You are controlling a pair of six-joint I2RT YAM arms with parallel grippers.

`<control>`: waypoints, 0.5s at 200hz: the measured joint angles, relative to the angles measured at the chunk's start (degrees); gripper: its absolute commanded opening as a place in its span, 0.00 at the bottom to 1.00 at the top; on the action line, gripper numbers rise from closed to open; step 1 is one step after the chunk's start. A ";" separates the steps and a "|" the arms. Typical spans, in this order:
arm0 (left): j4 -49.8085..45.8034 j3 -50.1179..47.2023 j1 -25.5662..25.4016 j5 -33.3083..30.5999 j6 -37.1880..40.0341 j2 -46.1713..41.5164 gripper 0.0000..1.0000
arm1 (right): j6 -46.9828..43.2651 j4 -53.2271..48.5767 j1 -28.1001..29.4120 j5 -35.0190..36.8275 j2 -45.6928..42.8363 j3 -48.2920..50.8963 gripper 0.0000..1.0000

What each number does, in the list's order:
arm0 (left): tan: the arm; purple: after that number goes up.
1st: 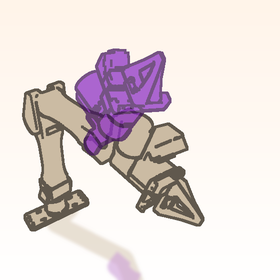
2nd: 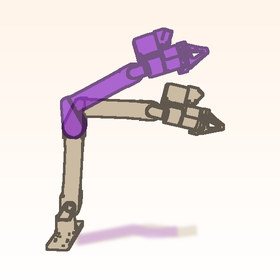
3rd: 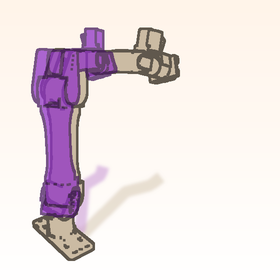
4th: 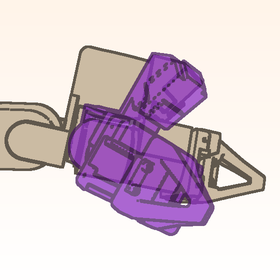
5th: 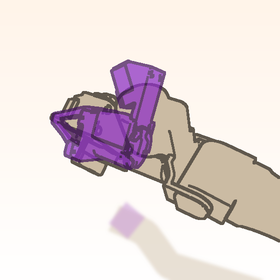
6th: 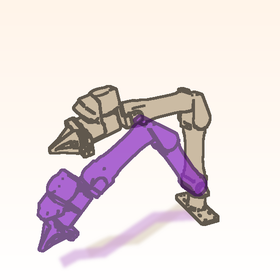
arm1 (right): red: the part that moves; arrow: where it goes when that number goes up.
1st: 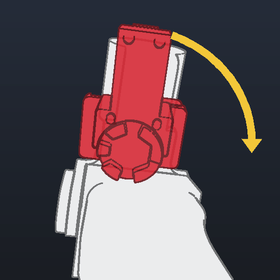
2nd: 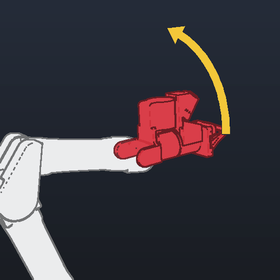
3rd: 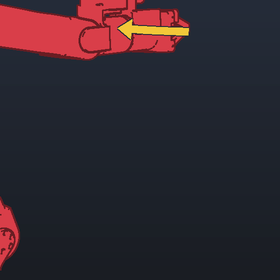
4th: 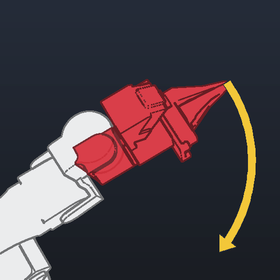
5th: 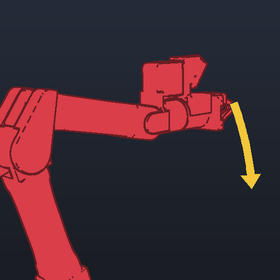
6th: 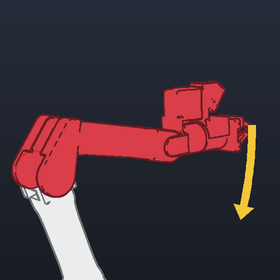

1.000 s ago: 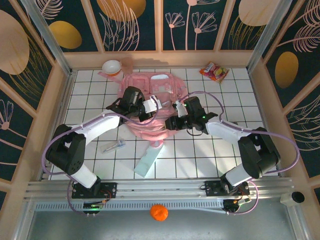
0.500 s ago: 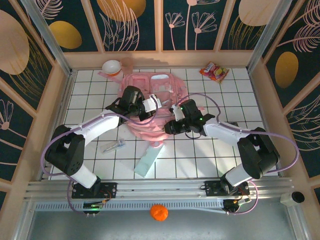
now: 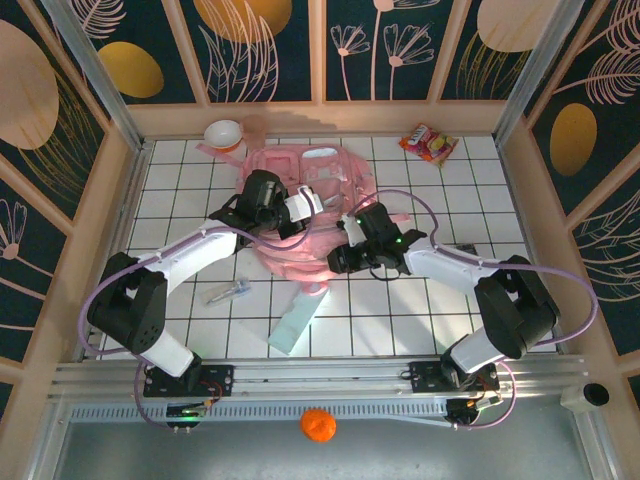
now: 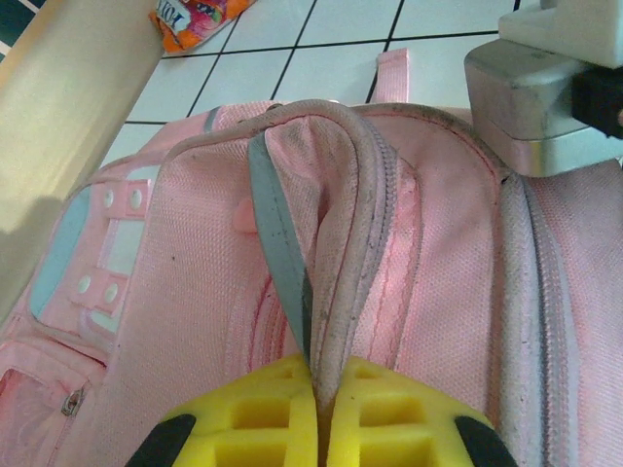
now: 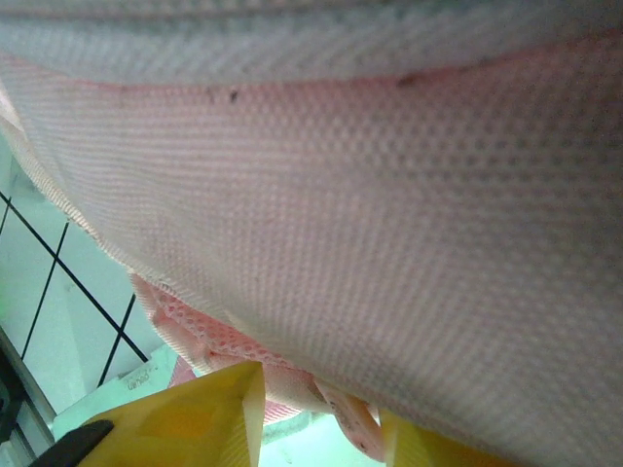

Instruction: Pack the student bag

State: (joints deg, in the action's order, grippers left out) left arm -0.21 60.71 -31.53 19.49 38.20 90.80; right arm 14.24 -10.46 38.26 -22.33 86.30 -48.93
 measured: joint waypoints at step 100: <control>0.17 0.00 -0.09 0.04 0.00 -0.79 0.00 | 2.45 -4.15 2.03 12.85 -1.03 -1.27 0.00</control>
State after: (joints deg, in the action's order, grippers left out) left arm -0.03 60.71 -31.62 19.53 38.20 90.02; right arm 16.69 -14.61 40.29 -9.47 85.27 -50.19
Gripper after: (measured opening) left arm 0.047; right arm 0.049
